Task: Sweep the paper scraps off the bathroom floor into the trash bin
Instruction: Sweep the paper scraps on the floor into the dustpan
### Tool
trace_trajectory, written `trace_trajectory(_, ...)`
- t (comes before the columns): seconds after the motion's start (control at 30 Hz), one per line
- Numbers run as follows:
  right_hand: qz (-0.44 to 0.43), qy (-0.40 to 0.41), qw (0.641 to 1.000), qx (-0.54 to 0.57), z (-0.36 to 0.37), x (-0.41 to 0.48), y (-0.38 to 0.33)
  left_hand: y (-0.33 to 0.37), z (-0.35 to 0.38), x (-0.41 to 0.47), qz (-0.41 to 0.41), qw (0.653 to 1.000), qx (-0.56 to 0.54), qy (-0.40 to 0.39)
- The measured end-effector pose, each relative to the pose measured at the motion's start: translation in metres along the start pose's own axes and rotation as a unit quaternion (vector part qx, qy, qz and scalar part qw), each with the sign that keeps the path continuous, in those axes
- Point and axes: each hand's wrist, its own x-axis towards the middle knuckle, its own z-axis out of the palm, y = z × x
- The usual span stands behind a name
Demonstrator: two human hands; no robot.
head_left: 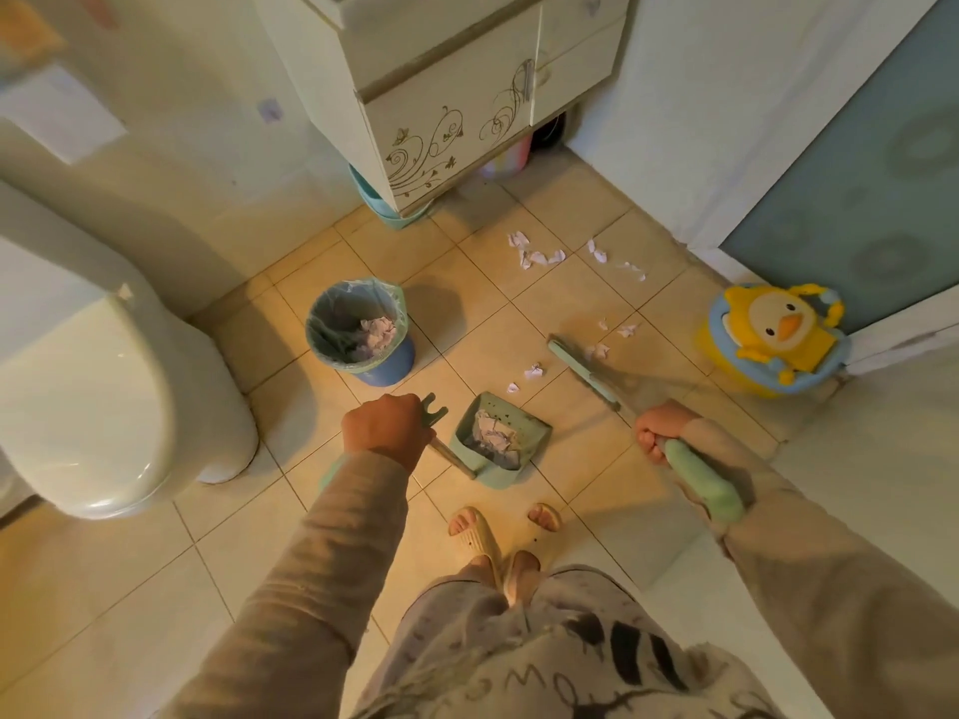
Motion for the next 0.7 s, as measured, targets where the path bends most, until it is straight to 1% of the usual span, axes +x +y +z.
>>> trace_trajectory(0.13,0.004,-0.016,0.996,-0.091,0.016,0.007,-0.01,0.011,0.0,0.002,0.017,1.0,0.007,-0.014)
trace_trajectory(0.23,0.004,-0.014,0.989,-0.148,0.029,0.006,-0.006,0.021,-0.002,0.006,0.025,0.999,0.016,-0.023)
trace_trajectory(0.3,-0.002,-0.028,0.981,-0.194,0.03,0.006,0.002,0.025,-0.003,0.009,0.026,0.999,0.021,-0.028)
trace_trajectory(0.37,0.006,-0.061,0.985,-0.161,0.023,0.002,0.008,0.026,-0.005,0.013,0.024,0.999,0.018,-0.029)
trace_trajectory(0.43,0.016,-0.105,0.99,-0.089,0.009,-0.004,0.014,0.025,-0.006,0.015,0.024,0.999,0.017,-0.025)
trace_trajectory(0.5,0.026,-0.131,0.991,-0.007,-0.004,-0.011,0.022,0.022,-0.006,0.018,0.025,0.999,0.013,-0.026)
trace_trajectory(0.57,0.036,-0.142,0.988,0.048,-0.01,-0.023,0.032,0.018,-0.005,0.02,0.026,0.999,0.007,-0.027)
trace_trajectory(0.7,0.024,-0.129,0.988,0.077,0.003,-0.044,0.049,0.009,-0.007,0.024,0.048,0.999,0.003,-0.005)
